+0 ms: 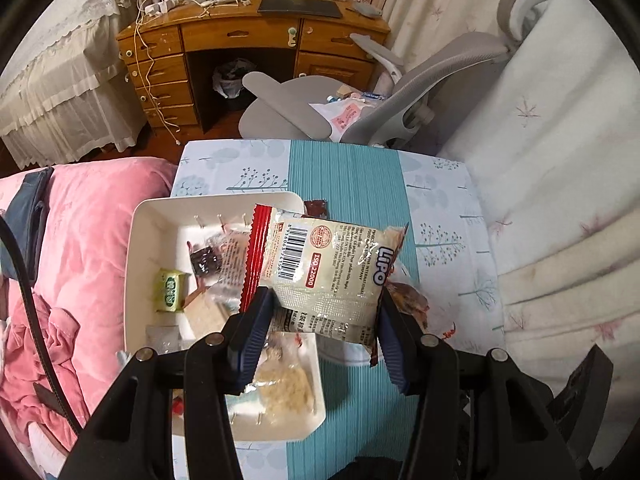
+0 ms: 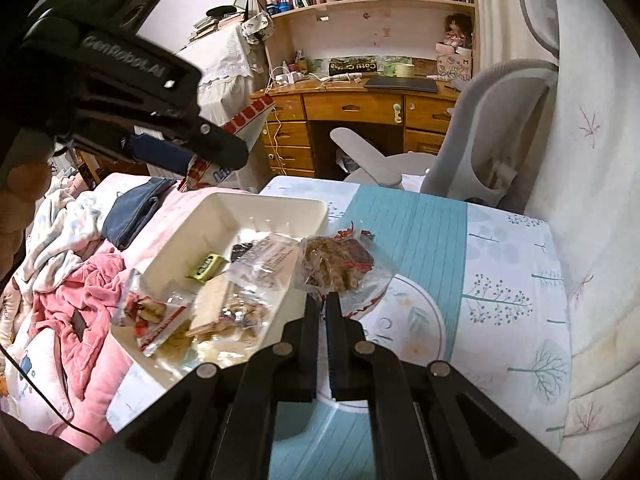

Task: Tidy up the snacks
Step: 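Carry LIPO packet and nut-cluster bag over the tray and open both tools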

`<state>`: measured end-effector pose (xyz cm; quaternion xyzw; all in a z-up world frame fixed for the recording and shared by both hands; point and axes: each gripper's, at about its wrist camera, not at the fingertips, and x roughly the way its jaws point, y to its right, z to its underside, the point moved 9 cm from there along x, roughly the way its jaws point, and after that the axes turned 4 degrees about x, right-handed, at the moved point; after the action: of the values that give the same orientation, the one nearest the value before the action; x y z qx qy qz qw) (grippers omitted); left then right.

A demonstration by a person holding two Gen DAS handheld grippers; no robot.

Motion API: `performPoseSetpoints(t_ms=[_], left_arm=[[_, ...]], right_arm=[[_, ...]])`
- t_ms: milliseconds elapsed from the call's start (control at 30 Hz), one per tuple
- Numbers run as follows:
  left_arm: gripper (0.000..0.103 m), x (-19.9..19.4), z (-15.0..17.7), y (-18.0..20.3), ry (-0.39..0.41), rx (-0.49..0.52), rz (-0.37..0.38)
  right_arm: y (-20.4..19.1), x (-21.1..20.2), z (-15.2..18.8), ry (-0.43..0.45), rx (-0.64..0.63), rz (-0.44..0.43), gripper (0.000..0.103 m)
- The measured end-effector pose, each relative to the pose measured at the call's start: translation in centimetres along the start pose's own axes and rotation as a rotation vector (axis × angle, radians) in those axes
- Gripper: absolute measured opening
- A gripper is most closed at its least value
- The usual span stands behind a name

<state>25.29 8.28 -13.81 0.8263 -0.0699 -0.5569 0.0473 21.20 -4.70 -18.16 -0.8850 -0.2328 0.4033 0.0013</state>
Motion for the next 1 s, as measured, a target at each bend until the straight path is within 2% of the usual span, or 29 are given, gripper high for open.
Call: performPoseSetpoints(t_ms=[233,533,900,1000], left_arm=[[0.05,-3.2,2.9,-3.2,0.037,-0.006,0.051],[0.05,-5.2,5.4,-8.2,0.052,0.013,0.058],[0.05,-4.0,7.4,-12.4,0.034,0.075,0.069],[0.05,-3.3,7.7,-12.8,0.023,0.101,0.07]], right_arm=[[-3.6,-1.6,-0.5,0.038,0.027,-0.005,0.003],[-9.9,-1.8,-1.3,0.082,0.016,0.032,0.004],[-14.5,-0.4,-0.7,0.1,0.06,0.081,0.004],[-15.8,0.5,0.0,0.065,0.081,0.037,0.004]])
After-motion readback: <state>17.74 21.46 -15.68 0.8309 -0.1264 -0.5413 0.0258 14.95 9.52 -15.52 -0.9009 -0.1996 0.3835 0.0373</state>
